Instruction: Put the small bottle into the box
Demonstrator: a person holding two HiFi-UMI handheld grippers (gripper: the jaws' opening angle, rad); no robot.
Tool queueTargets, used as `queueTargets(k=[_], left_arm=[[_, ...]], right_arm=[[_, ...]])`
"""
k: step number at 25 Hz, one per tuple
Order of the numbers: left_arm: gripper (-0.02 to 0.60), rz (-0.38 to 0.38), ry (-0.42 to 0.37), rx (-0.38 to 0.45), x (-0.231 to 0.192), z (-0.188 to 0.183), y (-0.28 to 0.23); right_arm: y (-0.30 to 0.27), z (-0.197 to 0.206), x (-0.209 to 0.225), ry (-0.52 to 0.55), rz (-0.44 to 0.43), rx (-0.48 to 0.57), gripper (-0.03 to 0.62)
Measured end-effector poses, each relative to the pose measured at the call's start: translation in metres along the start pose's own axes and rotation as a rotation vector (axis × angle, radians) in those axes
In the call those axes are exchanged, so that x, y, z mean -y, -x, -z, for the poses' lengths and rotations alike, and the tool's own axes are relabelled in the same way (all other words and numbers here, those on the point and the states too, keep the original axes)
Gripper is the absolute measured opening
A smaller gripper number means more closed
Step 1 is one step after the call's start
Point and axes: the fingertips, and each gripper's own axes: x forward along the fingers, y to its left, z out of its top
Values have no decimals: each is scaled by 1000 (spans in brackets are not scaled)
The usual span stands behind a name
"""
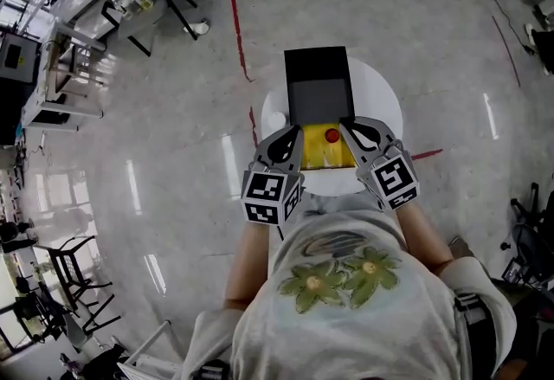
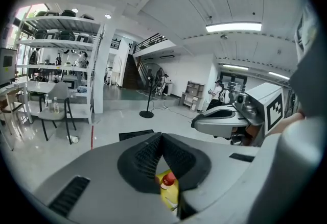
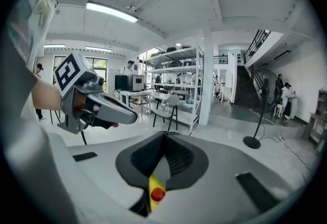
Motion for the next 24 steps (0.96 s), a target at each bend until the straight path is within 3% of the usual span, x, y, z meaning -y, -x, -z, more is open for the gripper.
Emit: queueTargets(k=[24], left_arm=[[0,2,-25,110,66,-11,59]], right_arm=[[74,-32,-39,32,13,84,3]])
